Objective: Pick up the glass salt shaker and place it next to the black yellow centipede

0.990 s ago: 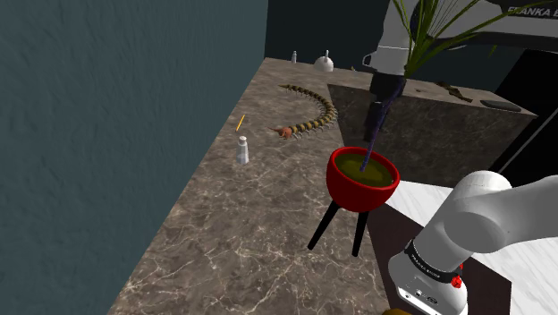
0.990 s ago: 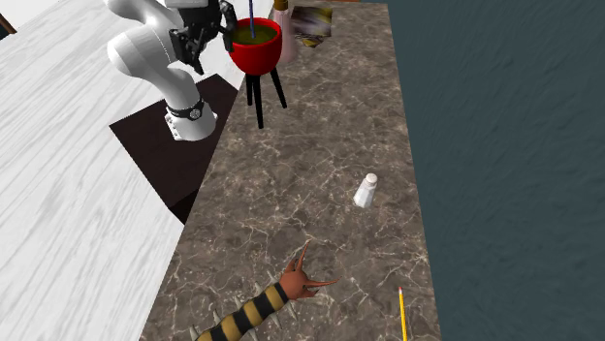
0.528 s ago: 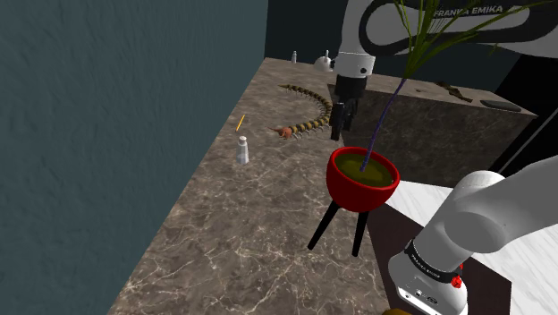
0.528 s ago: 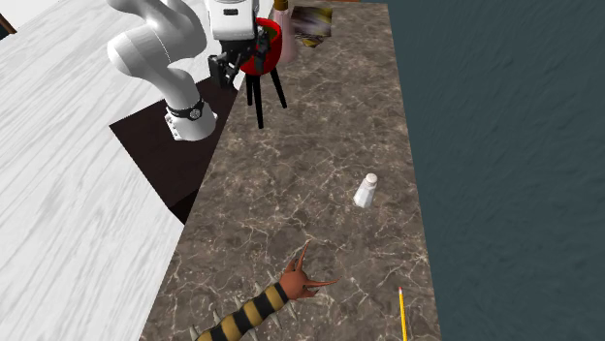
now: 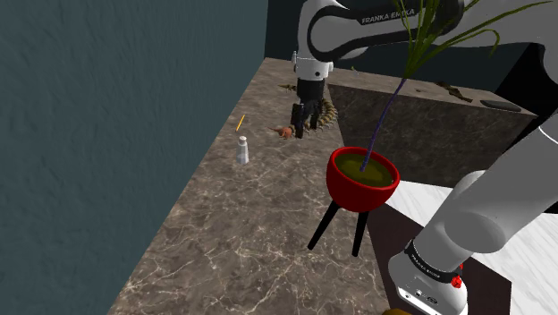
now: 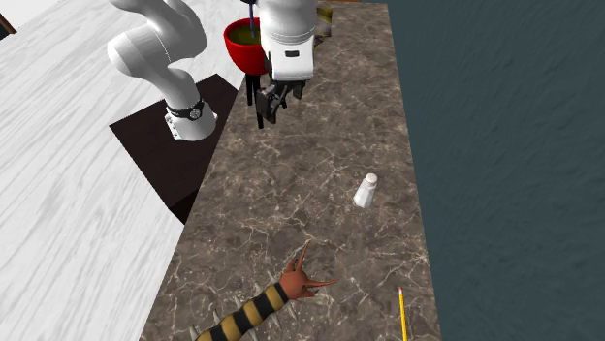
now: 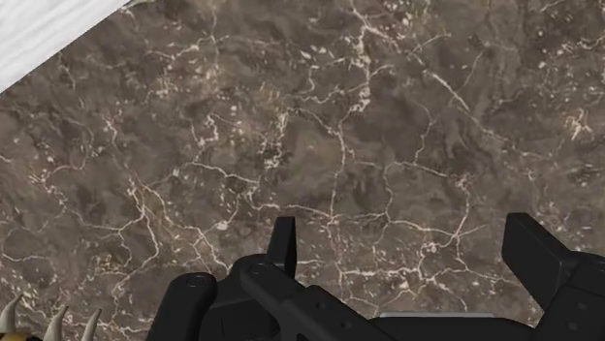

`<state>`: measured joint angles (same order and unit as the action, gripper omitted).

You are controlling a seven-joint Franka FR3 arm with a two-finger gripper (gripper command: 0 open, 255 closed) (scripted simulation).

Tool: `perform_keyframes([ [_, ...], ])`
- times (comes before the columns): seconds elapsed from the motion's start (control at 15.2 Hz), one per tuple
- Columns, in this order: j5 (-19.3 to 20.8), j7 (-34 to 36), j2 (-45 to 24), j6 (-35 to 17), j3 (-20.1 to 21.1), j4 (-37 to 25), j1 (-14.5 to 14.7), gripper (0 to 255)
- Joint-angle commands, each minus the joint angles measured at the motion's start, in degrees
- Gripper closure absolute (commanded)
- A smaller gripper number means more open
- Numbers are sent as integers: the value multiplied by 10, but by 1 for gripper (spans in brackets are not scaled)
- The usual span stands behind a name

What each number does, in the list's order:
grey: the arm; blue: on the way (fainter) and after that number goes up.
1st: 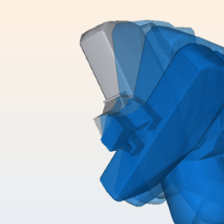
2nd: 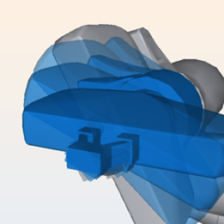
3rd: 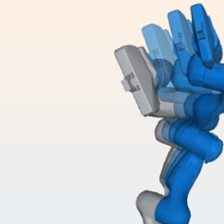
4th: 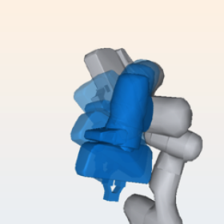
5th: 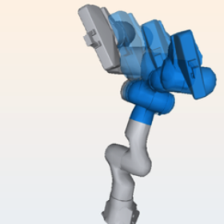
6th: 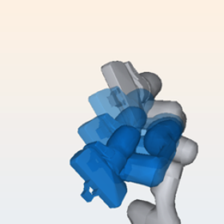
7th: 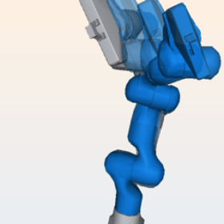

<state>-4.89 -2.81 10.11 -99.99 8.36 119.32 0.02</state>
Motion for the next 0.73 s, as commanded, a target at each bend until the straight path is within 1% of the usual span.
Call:
perform_keyframes([
  [0.0, 6, 7, -49, -8, 4, -38, 1, 0],
  [0.33, 24, 28, -171, -7, 13, -151, 9, 0],
  [0.66, 44, 47, -299, 15, 15, -292, 23, 0],
])
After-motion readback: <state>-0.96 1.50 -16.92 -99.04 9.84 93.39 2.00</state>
